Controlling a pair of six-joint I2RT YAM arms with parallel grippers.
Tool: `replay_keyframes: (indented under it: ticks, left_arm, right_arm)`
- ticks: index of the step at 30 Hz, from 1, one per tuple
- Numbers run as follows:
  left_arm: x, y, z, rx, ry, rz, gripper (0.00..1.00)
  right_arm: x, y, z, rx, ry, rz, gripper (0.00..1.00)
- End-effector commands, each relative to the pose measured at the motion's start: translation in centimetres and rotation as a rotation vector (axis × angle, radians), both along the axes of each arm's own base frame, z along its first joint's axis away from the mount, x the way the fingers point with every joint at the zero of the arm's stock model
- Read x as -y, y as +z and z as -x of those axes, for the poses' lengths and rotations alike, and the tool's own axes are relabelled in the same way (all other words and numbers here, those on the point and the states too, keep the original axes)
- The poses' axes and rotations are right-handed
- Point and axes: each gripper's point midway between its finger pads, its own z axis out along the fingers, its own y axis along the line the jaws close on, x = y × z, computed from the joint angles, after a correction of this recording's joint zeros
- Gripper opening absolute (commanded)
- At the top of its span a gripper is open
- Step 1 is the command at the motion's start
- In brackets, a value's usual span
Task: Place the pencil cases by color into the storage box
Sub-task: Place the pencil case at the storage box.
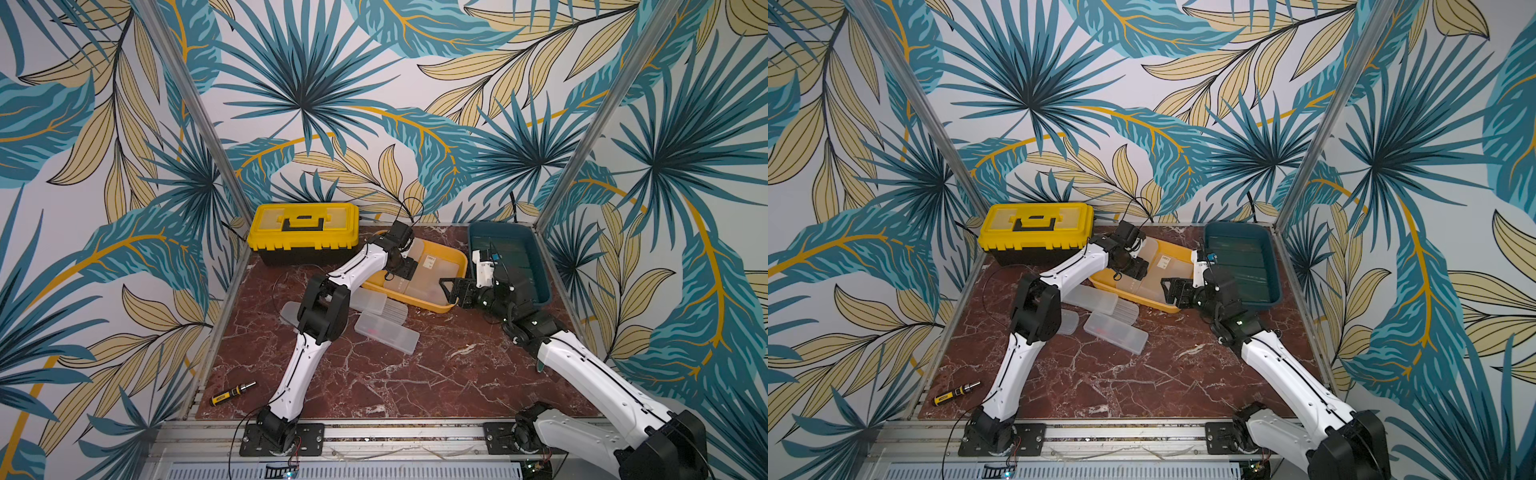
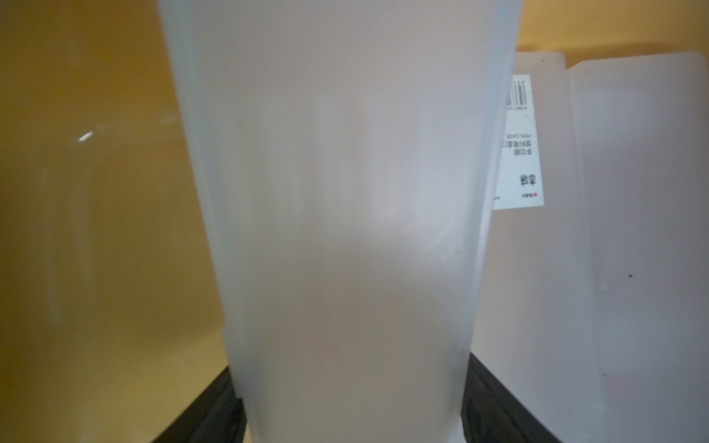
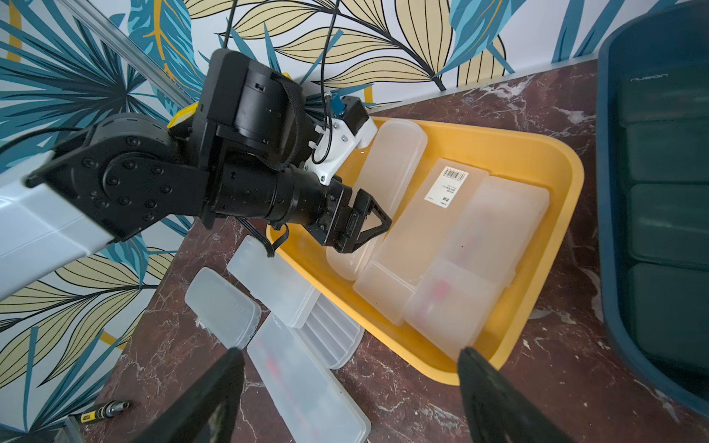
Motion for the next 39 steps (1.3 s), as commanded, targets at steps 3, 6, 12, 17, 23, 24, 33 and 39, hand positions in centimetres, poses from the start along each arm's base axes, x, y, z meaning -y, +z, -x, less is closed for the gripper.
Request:
replay_keyframes:
  ticks: [3, 6, 12, 17, 23, 24, 33, 39]
  left_arm:
    - [0.9, -0.4, -0.7, -0.005, 0.004, 0.042, 0.78]
    - [0.8, -0.6, -0.7, -0.010, 0.008, 0.043, 0.78]
    - [0.5, -1.2, -0.5, -0.018, 0.017, 0.028, 0.78]
    - [0.3, -0.9, -0.6, -0.013, 0.032, 0.023, 0.86]
    - [0.4, -0.3, -0.6, -0.004, 0.024, 0.032, 0.94]
    - [0.5, -0.1, -0.6, 0.000, 0.022, 0.033, 0.95]
    - [1.0, 8.7, -0.9, 0.145, -0.009, 0.108, 1.00]
    - [0.2, 15.7, 0.3, 0.241, -0.032, 0.169, 1.00]
  right_arm:
    - [0.1, 0.0, 0.4, 0.006, 0.004, -0.027, 0.87]
    - [0.3, 0.0, 0.8, 0.007, 0.005, -0.022, 0.87]
    - [0.5, -0.2, 1.3, 0.011, 0.006, -0.021, 0.88]
    - [0.4, -0.2, 1.6, 0.009, 0.019, -0.023, 0.88]
    - [0.6, 0.1, 1.6, 0.021, 0.022, -0.003, 0.88]
    - [0.6, 0.1, 1.7, 0.022, 0.025, 0.002, 0.88]
    - [1.8, 0.9, 2.0, 0.041, 0.004, 0.060, 0.89]
    - [2.7, 1.7, 2.6, 0.050, -0.007, 0.093, 0.89]
